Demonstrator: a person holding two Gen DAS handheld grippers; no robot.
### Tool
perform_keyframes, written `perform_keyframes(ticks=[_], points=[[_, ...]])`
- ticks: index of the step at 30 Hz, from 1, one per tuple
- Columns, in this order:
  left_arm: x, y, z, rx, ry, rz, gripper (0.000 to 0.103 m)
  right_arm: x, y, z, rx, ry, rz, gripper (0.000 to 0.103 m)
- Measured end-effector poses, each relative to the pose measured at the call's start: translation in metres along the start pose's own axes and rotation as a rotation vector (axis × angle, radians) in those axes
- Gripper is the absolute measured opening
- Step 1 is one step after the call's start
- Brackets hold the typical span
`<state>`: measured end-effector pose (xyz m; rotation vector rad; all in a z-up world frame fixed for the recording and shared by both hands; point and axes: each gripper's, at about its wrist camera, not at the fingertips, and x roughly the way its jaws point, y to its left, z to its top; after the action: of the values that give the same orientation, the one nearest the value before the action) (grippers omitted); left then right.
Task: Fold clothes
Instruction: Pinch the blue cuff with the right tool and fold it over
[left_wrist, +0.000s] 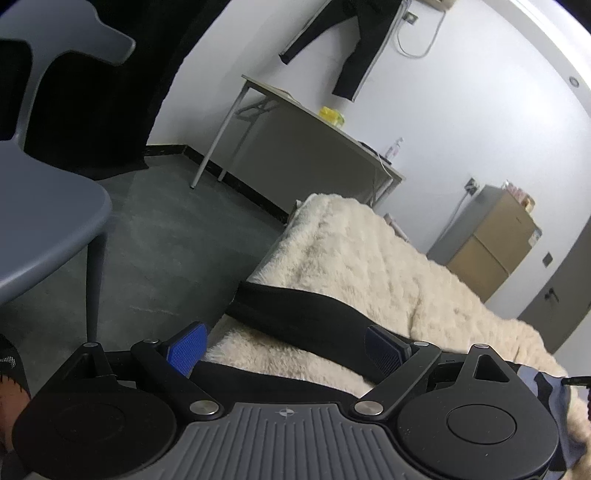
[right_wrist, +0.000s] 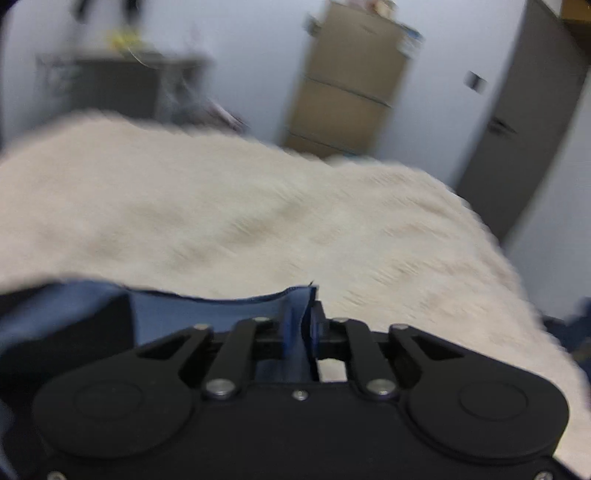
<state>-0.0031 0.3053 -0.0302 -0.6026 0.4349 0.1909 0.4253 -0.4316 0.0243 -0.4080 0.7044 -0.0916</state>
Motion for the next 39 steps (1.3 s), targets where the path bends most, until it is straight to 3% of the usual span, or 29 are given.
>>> perform_keyframes(ticks=[2, 3, 6, 9, 12, 16, 19, 21, 23, 24, 26, 27, 31, 35, 39], points=[[0.0, -0.002, -0.001, 0.013, 0.003, -0.001, 0.09, -0.003, 0.003, -0.001, -0.024, -0.011, -0.023, 0.056], [-0.001, -0.003, -0.002, 0.017, 0.001, -0.004, 0.09, -0.019, 0.002, -0.003, -0.012, -0.063, -0.032, 0.061], [-0.005, -0.001, -0.002, 0.004, -0.013, -0.025, 0.09, -0.062, -0.017, -0.018, 0.123, -0.119, -0.066, 0.073], [-0.005, 0.003, -0.001, -0.017, -0.022, -0.042, 0.09, -0.096, -0.032, -0.031, 0.239, -0.151, -0.09, 0.076], [-0.009, 0.005, 0.0, -0.032, -0.042, -0.067, 0.09, -0.137, -0.054, -0.075, 0.502, -0.064, 0.0, 0.076], [-0.013, 0.006, 0.001, -0.044, -0.058, -0.107, 0.091, -0.17, -0.048, -0.132, 0.775, 0.033, 0.098, 0.076], [-0.018, 0.002, 0.001, -0.021, -0.059, -0.126, 0.101, -0.174, -0.028, -0.159, 0.836, 0.08, 0.1, 0.076], [-0.019, -0.003, 0.0, 0.019, -0.033, -0.138, 0.102, -0.166, -0.018, -0.168, 0.835, 0.112, 0.085, 0.074], [-0.016, -0.007, 0.0, 0.051, 0.001, -0.139, 0.102, -0.142, -0.006, -0.181, 0.86, 0.153, 0.102, 0.072], [-0.012, -0.01, -0.001, 0.077, 0.042, -0.141, 0.102, -0.134, -0.002, -0.184, 0.868, 0.146, 0.113, 0.064], [-0.006, -0.014, -0.003, 0.1, 0.091, -0.138, 0.102, -0.122, -0.003, -0.19, 0.903, 0.141, 0.119, 0.035], [-0.005, -0.016, -0.004, 0.111, 0.1, -0.131, 0.102, -0.116, -0.003, -0.193, 0.921, 0.14, 0.122, 0.005], [-0.001, -0.023, -0.007, 0.159, 0.107, -0.102, 0.102, -0.121, -0.007, -0.189, 0.925, 0.11, 0.13, 0.002], [0.006, -0.025, -0.008, 0.179, 0.128, -0.091, 0.102, -0.158, -0.014, -0.165, 0.84, 0.034, 0.114, 0.002], [0.01, -0.027, -0.011, 0.201, 0.142, -0.091, 0.102, -0.179, -0.022, -0.151, 0.806, 0.014, 0.08, 0.002]])
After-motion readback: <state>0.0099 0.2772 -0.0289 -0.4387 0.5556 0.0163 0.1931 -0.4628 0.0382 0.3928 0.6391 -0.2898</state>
